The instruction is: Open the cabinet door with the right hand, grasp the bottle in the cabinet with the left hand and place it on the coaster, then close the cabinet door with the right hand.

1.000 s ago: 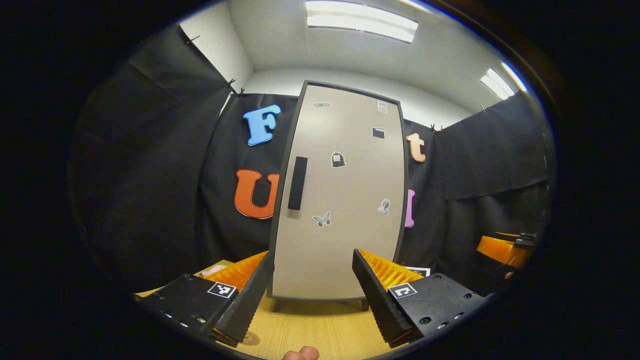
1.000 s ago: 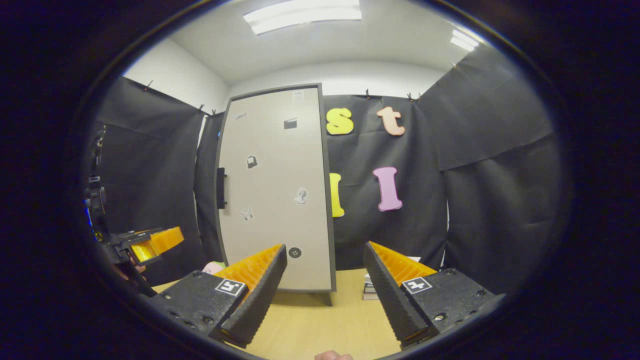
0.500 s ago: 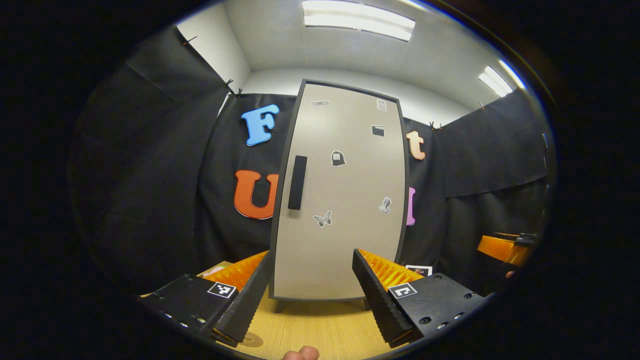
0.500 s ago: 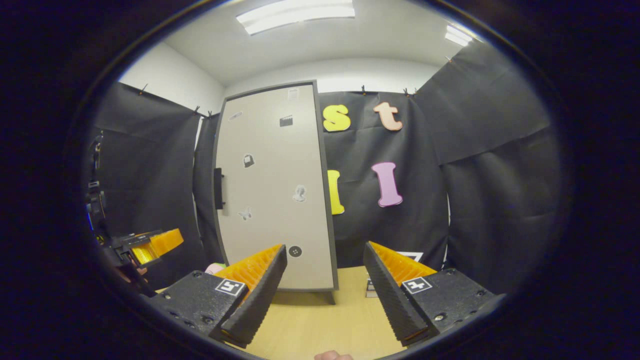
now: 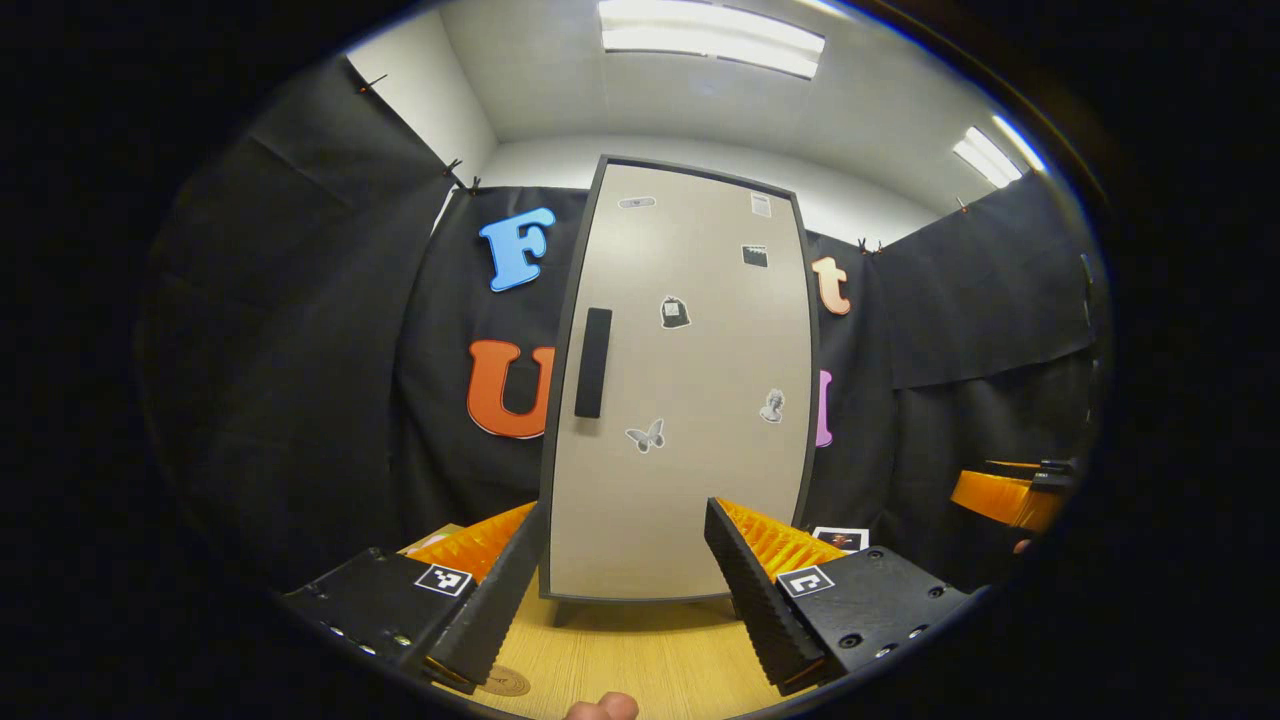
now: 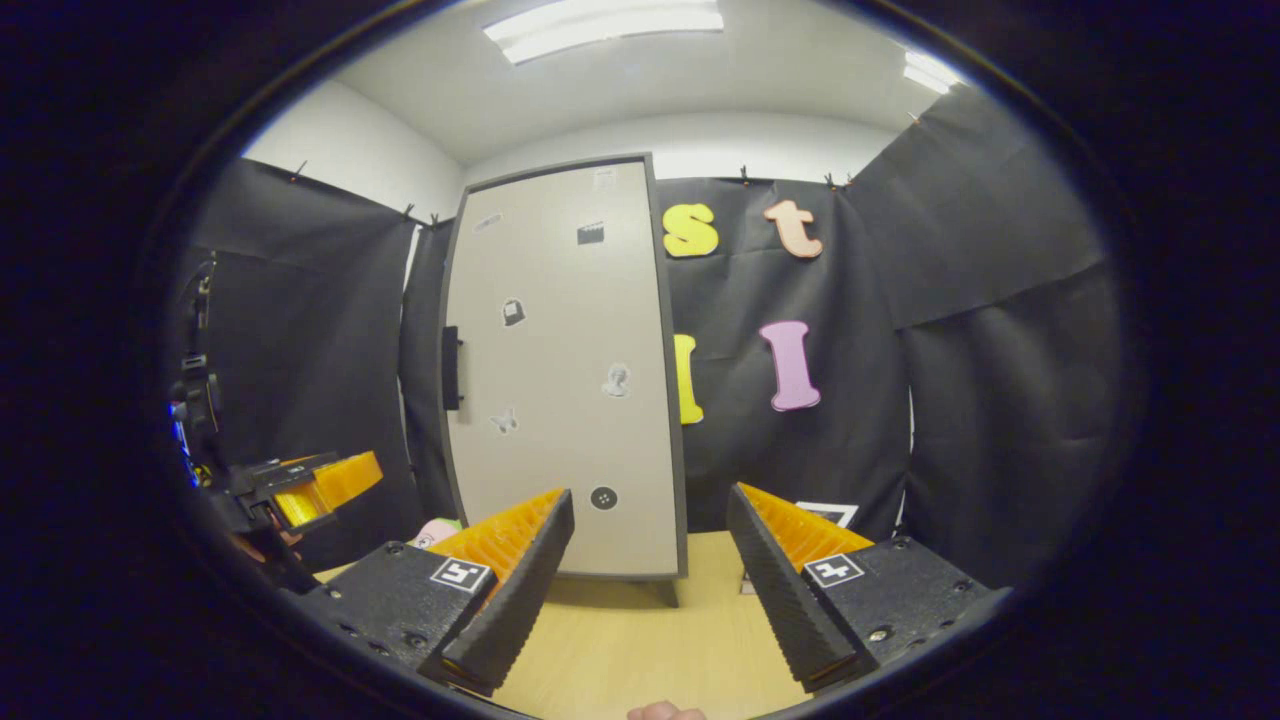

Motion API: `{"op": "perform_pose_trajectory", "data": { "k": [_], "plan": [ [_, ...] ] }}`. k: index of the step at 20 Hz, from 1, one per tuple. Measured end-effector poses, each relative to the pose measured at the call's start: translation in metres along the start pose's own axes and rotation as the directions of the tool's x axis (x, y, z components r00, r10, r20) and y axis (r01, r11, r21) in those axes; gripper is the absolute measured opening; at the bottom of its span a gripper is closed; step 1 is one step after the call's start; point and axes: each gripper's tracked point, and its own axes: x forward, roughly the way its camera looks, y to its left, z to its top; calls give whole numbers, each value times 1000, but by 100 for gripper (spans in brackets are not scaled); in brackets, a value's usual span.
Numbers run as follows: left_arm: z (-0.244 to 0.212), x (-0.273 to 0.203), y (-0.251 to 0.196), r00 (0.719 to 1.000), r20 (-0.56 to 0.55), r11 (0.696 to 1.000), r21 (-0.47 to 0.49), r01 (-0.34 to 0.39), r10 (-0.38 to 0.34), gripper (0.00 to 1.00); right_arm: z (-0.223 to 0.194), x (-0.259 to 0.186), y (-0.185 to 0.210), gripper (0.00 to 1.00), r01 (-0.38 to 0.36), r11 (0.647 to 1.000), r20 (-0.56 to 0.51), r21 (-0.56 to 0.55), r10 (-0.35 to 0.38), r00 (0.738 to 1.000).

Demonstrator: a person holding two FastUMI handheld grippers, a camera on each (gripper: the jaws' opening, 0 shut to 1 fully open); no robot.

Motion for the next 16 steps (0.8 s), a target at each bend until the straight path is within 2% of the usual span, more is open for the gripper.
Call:
{"op": "perform_pose_trajectory", "data": {
  "k": [2, 7, 8, 9, 12, 13, 16],
  "plan": [
    [1, 1, 1, 1000, 0, 1000, -1, -1, 1, 95, 1, 4, 6, 99, -17, 1000, 1, -7, 17, 1000],
    [1, 3, 4, 1000, 3, 1000, 16, -11, 11, 95, -6, 21, 10, 99, -29, 999, -51, 15, 30, 998],
    [2, 2, 5, 1000, 4, 1000, 17, -14, 14, 95, -5, 25, 12, 95, -43, 999, -57, 23, 44, 997],
    [2, 3, 6, 1000, 7, 1000, 17, -16, 15, 95, -2, 28, 16, 99, -58, 998, -59, 26, 60, 996],
    [1, 2, 10, 1000, 6, 999, 23, -27, 27, 95, 8, 40, 24, 99, -89, 996, -51, 0, 89, 995],
    [1, 1, 11, 1000, 8, 999, 26, -30, 30, 95, 11, 44, 28, 95, -96, 995, -44, -11, 96, 994],
    [3, -4, 16, 999, 17, 999, 22, -44, 44, 95, 14, 63, 38, 99, -112, 994, -56, -11, 111, 992]
  ]
}}
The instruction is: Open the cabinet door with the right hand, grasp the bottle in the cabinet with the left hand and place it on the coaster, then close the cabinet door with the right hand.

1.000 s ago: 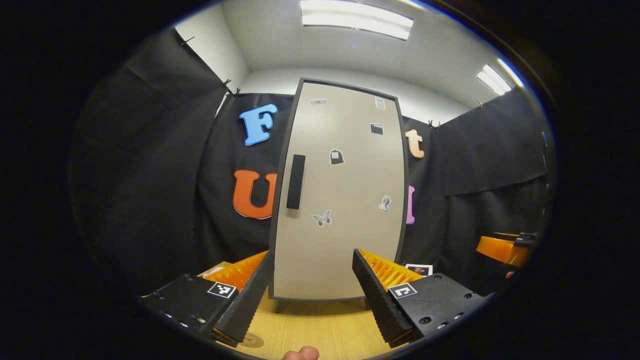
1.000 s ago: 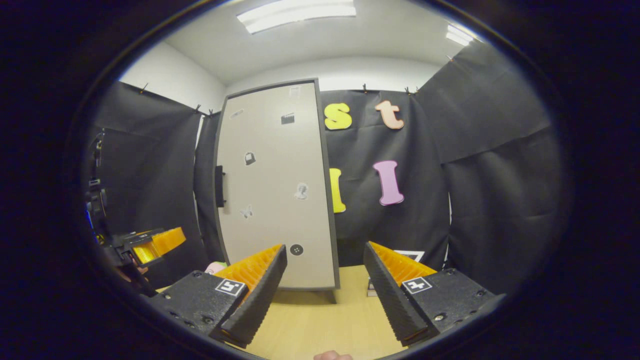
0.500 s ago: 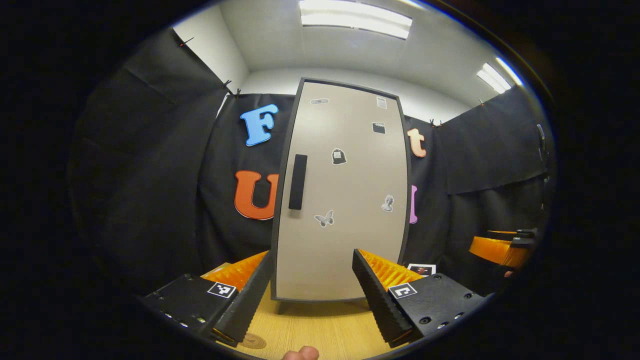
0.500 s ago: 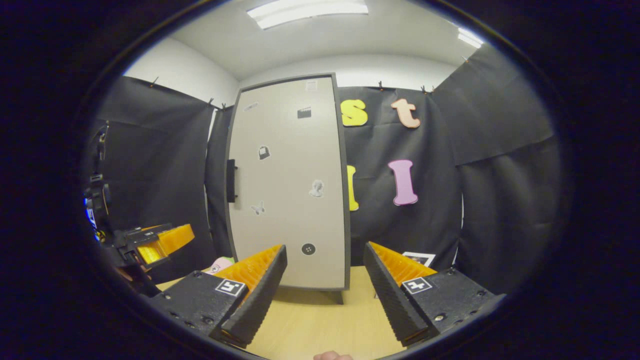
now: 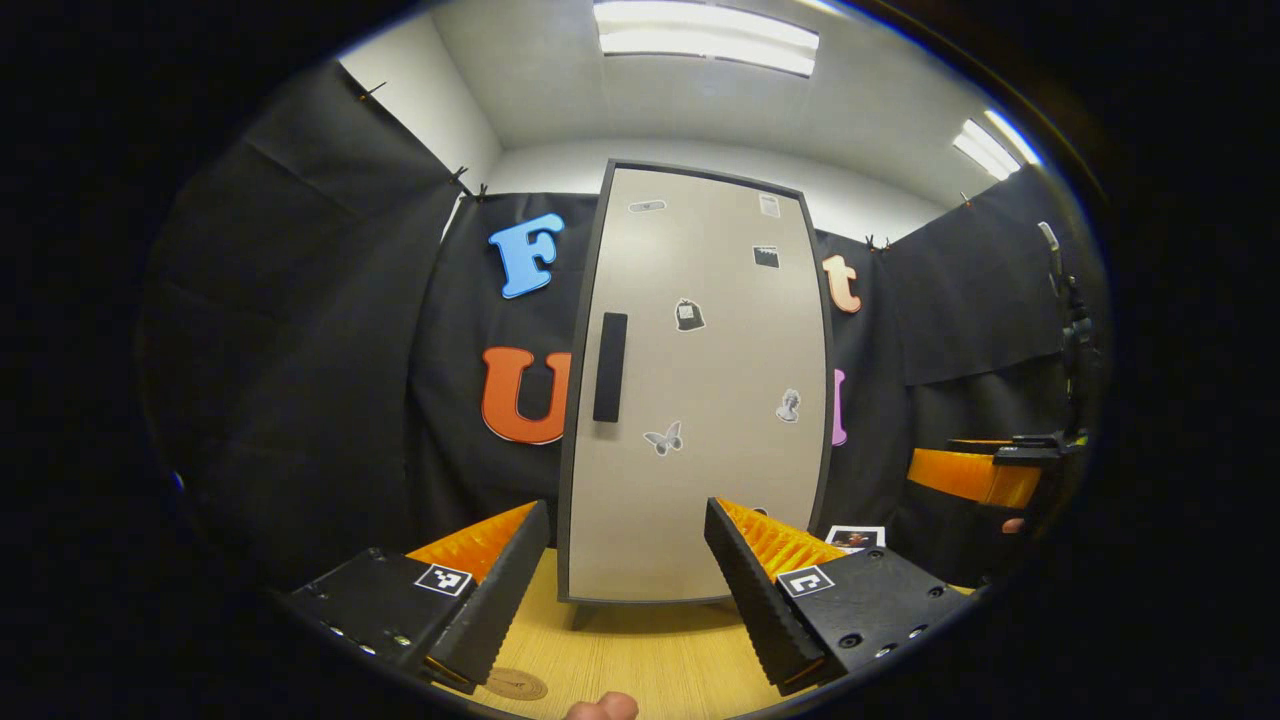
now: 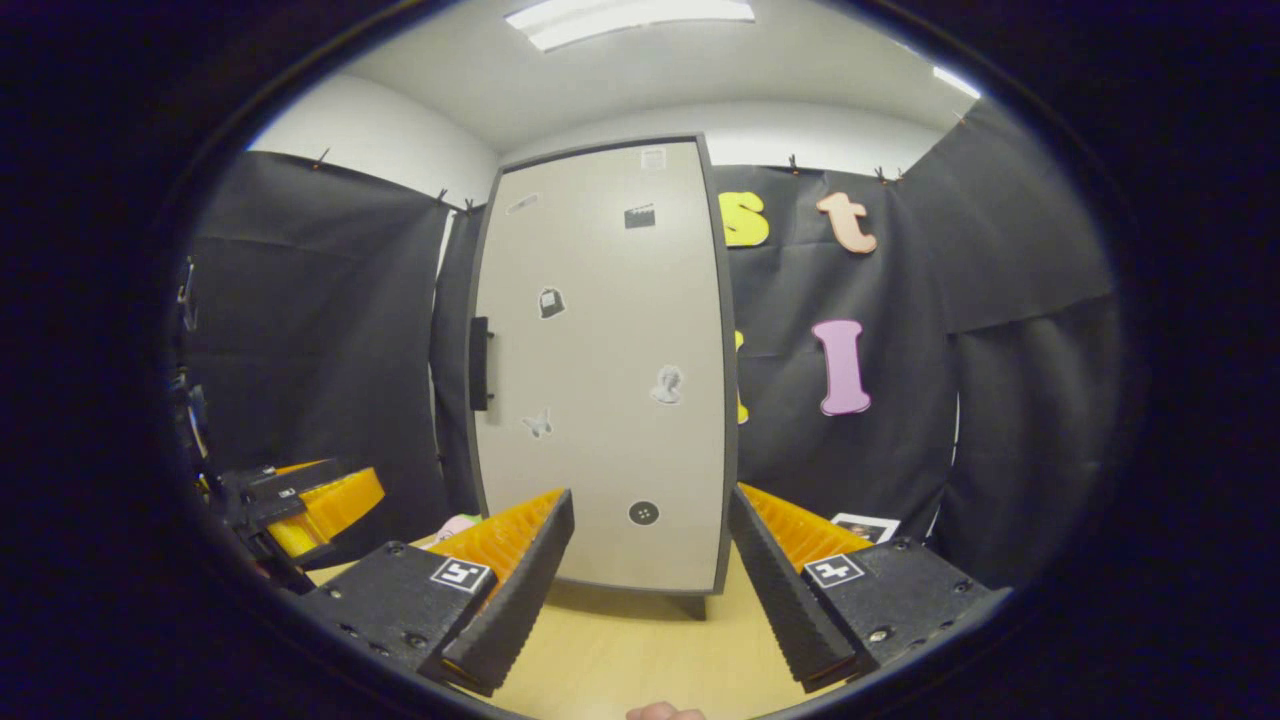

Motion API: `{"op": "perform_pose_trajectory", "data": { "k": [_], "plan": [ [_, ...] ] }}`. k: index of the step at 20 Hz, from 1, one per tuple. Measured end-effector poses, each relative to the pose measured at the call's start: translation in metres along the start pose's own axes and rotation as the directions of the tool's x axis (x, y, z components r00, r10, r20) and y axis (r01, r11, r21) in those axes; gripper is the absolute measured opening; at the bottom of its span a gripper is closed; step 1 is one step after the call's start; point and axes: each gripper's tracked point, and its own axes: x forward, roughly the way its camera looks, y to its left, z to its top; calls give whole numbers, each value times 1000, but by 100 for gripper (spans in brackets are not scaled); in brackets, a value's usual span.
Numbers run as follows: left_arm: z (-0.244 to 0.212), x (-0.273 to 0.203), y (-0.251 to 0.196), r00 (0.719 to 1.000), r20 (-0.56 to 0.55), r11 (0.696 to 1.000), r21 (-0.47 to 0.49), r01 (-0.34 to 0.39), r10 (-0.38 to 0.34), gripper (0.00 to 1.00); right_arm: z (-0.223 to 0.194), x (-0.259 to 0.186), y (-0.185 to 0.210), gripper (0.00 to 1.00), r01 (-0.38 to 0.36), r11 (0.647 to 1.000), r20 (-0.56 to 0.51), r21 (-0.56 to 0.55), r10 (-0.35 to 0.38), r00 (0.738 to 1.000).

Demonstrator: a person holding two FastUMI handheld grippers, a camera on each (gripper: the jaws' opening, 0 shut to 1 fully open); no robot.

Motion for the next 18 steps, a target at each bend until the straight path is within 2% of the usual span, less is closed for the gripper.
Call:
{"op": "perform_pose_trajectory", "data": {
  "k": [1, 2, 3, 5, 6, 8, 9, 11, 15, 16, 18],
  "plan": [
    [-1, -2, 1, 1000, -3, 1000, -2, 0, 0, 95, 2, 7, 10, 95, -33, 999, -5, 9, 33, 999],
    [-3, -4, 1, 1000, -10, 1000, -2, -2, 2, 95, 6, 16, 19, 99, -66, 998, -3, 15, 66, 998],
    [-4, -6, 3, 1000, -15, 1000, 1, -5, 5, 95, 10, 23, 24, 95, -89, 996, -2, 13, 90, 996],
    [-5, -8, 6, 1000, -19, 1000, 4, -13, 13, 94, 16, 35, 36, 94, -131, 991, 4, -3, 131, 991],
    [-5, -10, 7, 1000, -20, 1000, 4, -14, 14, 95, 21, 43, 43, 99, -149, 989, 11, -11, 149, 989],
    [-6, -13, 8, 1000, -25, 1000, 2, -15, 15, 95, 26, 59, 58, 99, -184, 983, 15, -22, 184, 983],
    [-6, -15, 9, 999, -27, 1000, 2, -17, 17, 95, 28, 67, 67, 95, -203, 979, 17, -23, 204, 979],
    [-6, -17, 6, 1000, -28, 1000, -3, -8, 8, 95, 35, 88, 83, 99, -249, 968, 17, -35, 250, 968],
    [-3, -25, 7, 1000, -18, 1000, 3, -2, 2, 95, 57, 133, 104, 95, -292, 952, 44, -96, 297, 954],
    [-4, -26, 8, 1000, -20, 1000, 6, -5, 5, 95, 63, 144, 112, 99, -312, 945, 45, -94, 317, 947],
    [-4, -27, 9, 1000, -25, 1000, 4, -8, 9, 95, 69, 160, 131, 99, -353, 933, 35, -74, 356, 934]
  ]
}}
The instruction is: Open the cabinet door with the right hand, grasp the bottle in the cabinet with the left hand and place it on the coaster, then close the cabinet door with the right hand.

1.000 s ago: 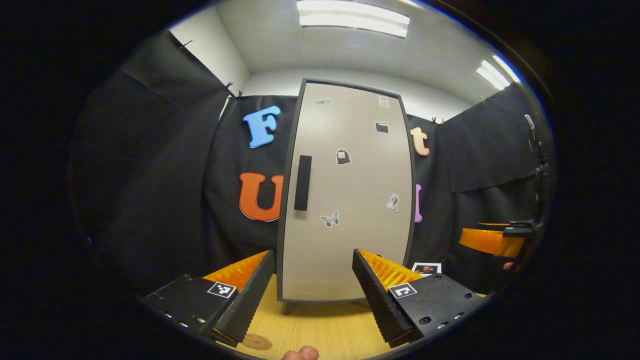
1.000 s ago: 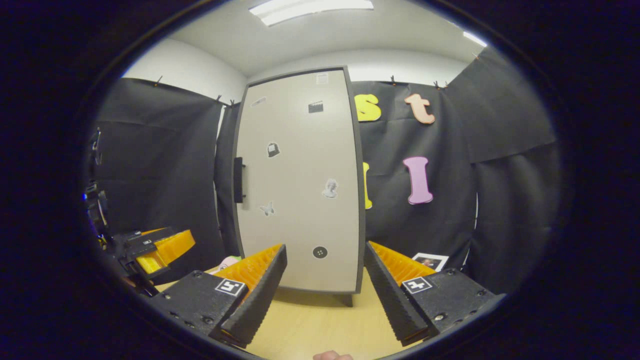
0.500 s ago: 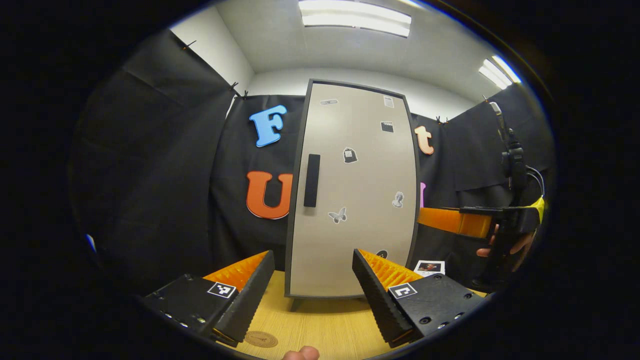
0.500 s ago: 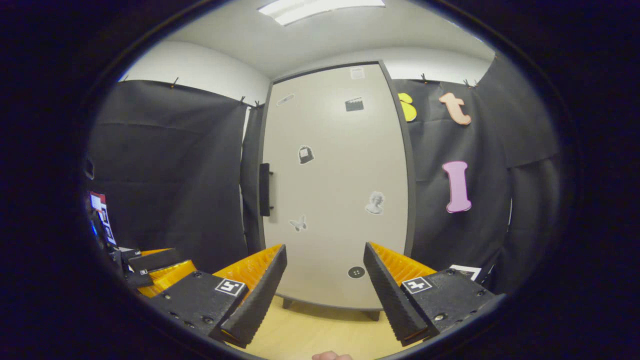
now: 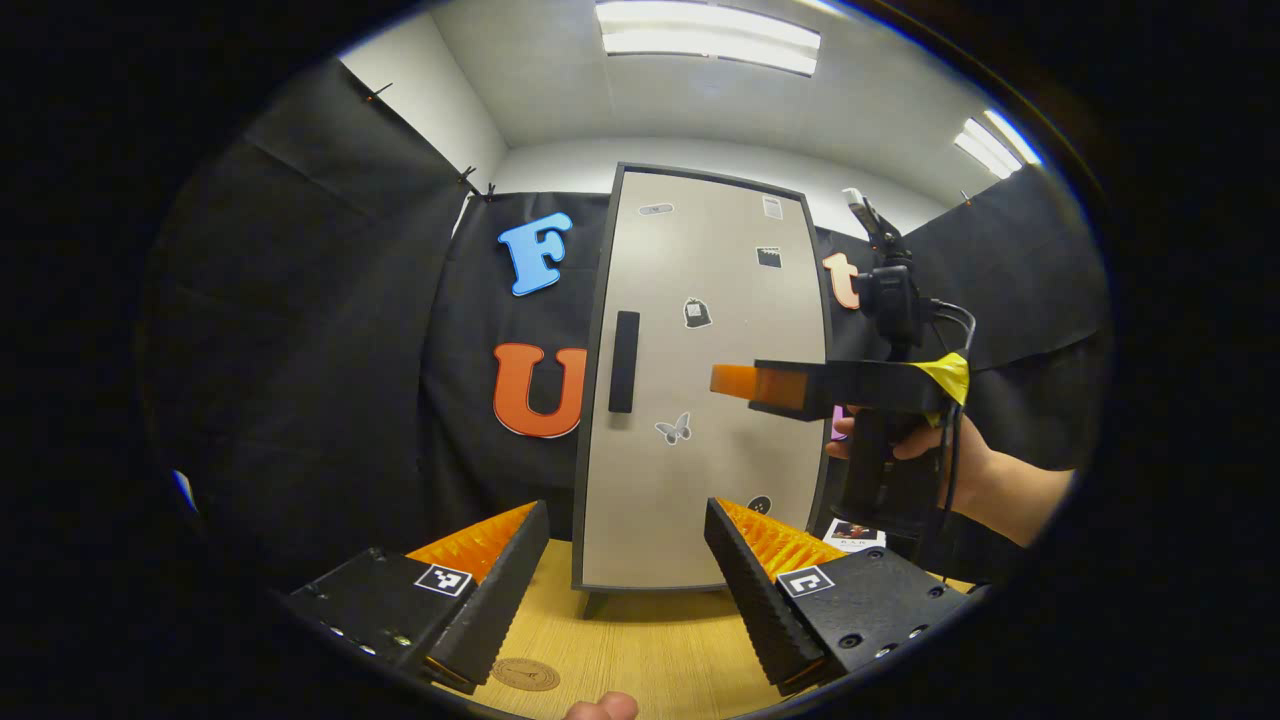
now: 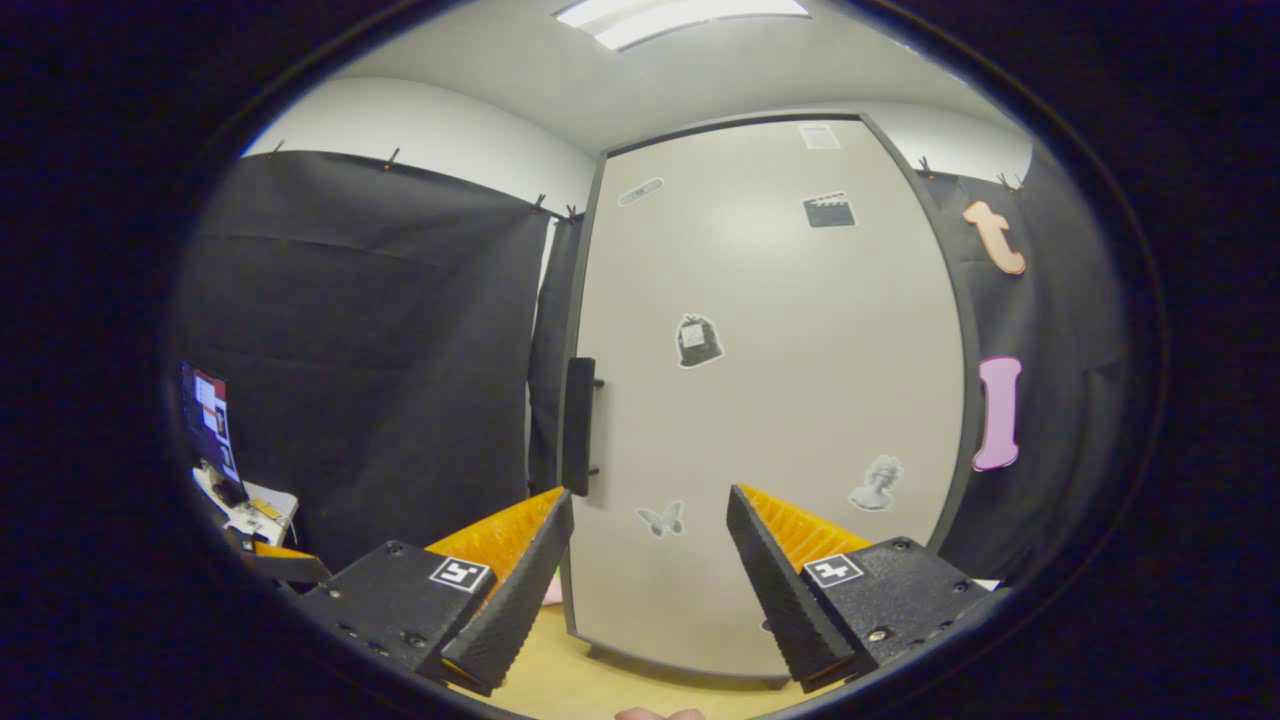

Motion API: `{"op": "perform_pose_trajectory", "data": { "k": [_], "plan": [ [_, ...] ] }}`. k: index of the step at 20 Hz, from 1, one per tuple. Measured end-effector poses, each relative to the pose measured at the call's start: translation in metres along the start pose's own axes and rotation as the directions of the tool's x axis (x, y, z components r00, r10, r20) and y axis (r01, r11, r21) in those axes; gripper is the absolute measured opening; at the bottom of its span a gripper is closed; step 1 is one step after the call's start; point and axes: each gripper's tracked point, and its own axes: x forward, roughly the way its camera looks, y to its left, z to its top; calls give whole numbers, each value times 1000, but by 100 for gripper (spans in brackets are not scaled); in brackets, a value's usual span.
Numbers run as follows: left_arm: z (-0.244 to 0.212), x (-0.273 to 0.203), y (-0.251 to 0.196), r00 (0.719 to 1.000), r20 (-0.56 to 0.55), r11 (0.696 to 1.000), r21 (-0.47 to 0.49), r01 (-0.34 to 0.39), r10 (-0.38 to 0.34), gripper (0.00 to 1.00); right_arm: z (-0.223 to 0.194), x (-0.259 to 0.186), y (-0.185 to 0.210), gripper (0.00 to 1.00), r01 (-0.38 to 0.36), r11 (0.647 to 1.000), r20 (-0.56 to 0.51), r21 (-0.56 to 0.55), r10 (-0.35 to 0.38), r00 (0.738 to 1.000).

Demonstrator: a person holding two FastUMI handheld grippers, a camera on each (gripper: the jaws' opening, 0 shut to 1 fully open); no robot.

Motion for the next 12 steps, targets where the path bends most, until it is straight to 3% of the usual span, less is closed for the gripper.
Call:
{"op": "perform_pose_trajectory", "data": {
  "k": [2, 6, 12],
  "plan": [
    [1, -2, 0, 1000, -4, 1000, -8, 4, -4, 95, 5, 23, 11, 95, -35, 999, -7, 21, 35, 999],
    [1, -6, 6, 1000, 0, 1000, 3, -11, 11, 95, -1, 63, 26, 99, -59, 997, -44, 58, 62, 997],
    [1, -8, 16, 1000, 2, 1000, -16, -25, 25, 95, -6, 109, 33, 97, -50, 999, -72, 16, 52, 996]
  ]
}}
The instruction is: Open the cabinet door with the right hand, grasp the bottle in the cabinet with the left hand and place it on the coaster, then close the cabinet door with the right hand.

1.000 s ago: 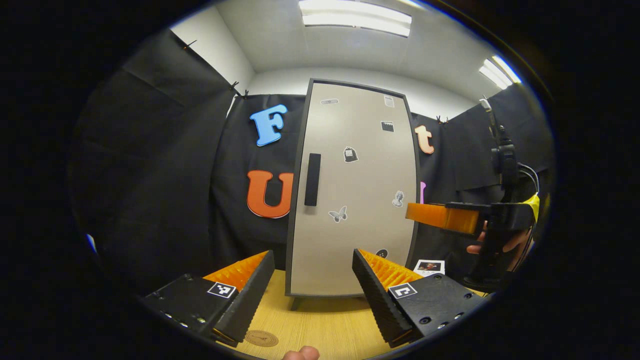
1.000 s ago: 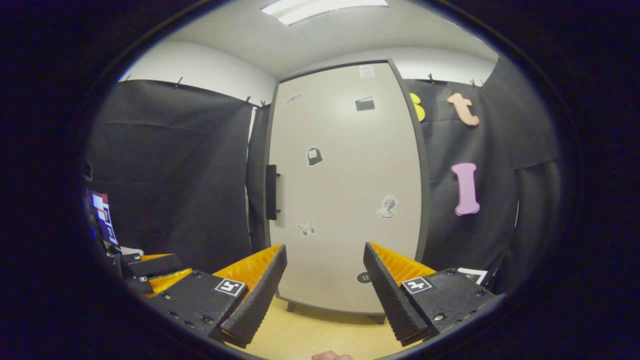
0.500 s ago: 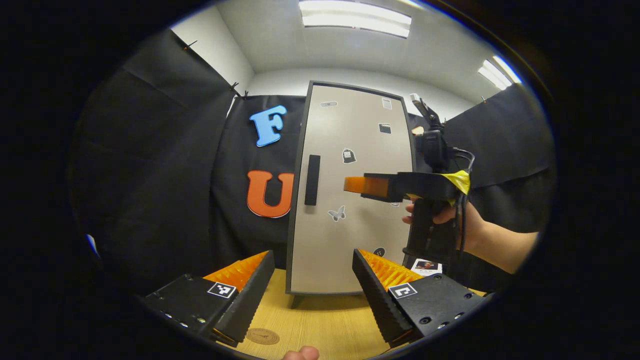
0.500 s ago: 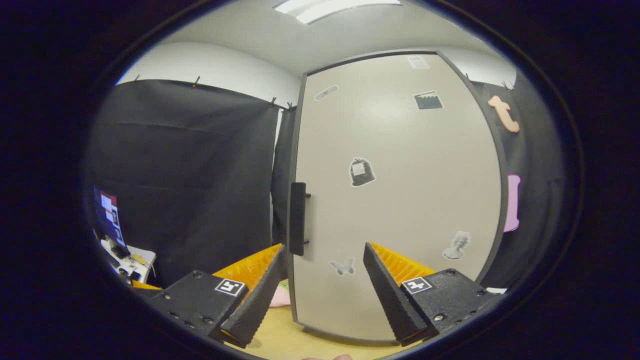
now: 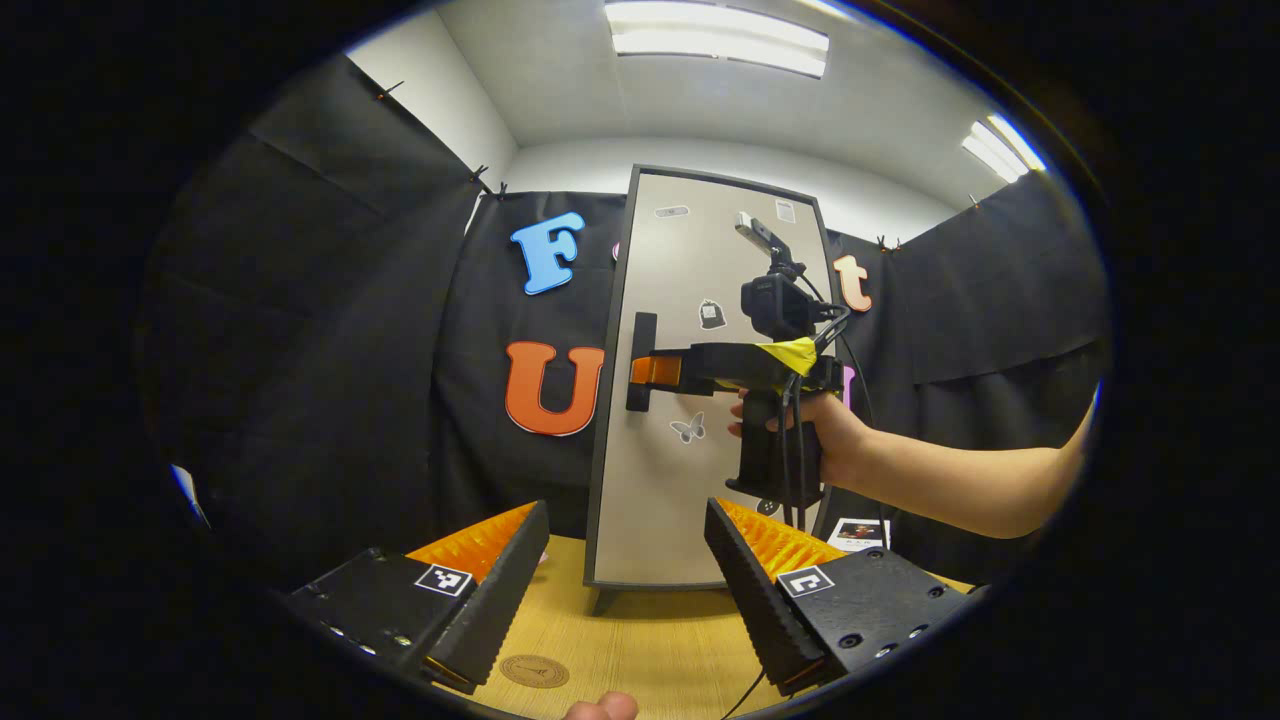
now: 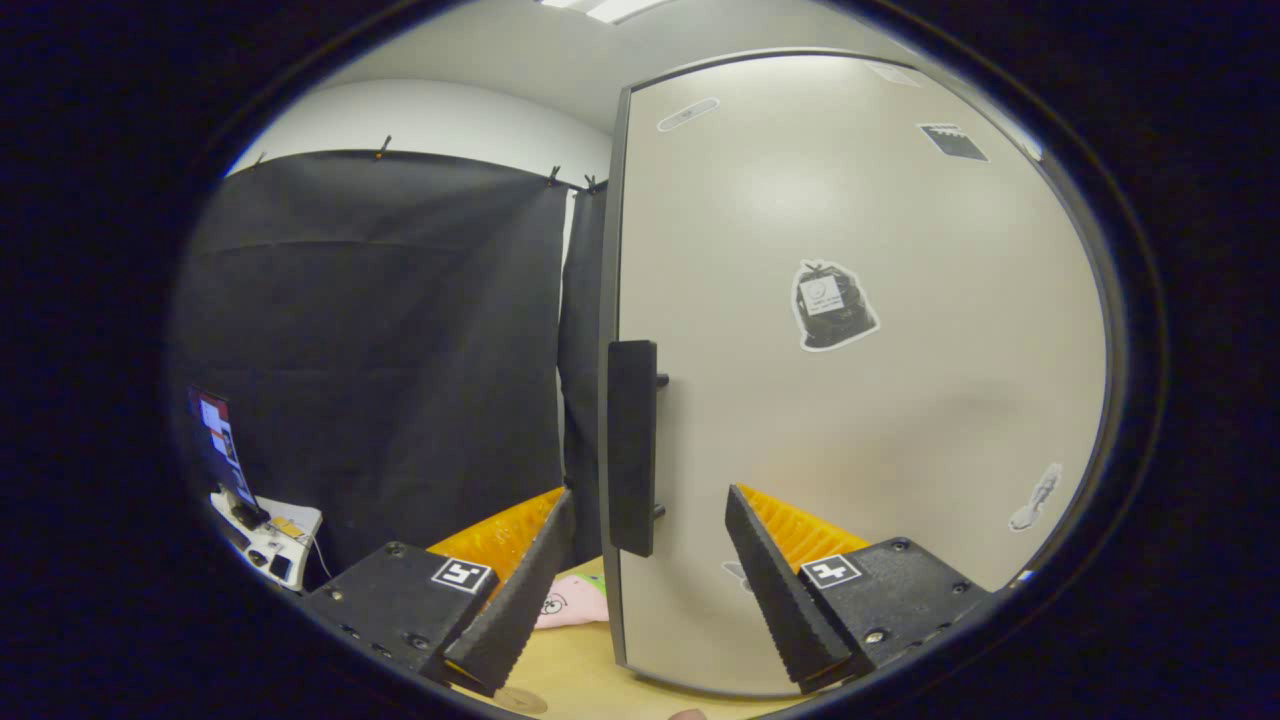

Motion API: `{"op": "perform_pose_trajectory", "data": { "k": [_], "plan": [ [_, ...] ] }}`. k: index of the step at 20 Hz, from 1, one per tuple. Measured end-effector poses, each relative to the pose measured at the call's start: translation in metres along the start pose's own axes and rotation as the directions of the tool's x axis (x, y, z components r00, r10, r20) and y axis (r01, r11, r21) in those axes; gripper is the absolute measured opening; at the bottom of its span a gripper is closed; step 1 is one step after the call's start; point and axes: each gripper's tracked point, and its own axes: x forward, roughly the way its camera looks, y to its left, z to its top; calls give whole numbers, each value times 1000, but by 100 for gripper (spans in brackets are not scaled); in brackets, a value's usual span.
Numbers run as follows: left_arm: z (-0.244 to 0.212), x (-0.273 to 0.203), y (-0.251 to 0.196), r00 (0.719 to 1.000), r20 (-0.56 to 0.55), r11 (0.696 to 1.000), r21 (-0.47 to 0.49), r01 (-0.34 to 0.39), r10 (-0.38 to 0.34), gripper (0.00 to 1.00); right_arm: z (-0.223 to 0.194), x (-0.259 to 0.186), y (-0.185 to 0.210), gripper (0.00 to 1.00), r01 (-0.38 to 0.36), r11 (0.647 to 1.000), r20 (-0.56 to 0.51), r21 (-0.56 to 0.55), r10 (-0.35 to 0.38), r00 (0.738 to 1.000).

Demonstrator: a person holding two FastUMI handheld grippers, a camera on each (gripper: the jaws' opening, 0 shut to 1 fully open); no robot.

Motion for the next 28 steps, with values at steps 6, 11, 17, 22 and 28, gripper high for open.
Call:
{"op": "perform_pose_trajectory", "data": {
  "k": [6, 11, 17, 22, 28],
  "plan": [
    [2, -2, 10, 1000, 9, 1000, 1, -11, 11, 95, 1, 26, 10, 80, -15, 998, -2, 66, 15, 1000],
    [1, -3, 15, 1000, 3, 1000, 2, -21, 21, 95, 3, 37, 10, 55, 41, 999, -29, 29, -40, 999],
    [-1, -4, 23, 1000, -3, 1000, -5, -30, 30, 95, 2, 38, 7, 28, 65, 998, -19, 26, -64, 998],
    [-3, -6, 27, 999, -5, 999, -4, -40, 39, 95, 1, 35, 8, 20, 56, 998, -13, 27, -55, 998],
    [-4, -6, 39, 998, 4, 998, -3, -63, 63, 95, 0, 24, 12, 19, 11, 999, -4, 35, -11, 1000]
  ]
}}
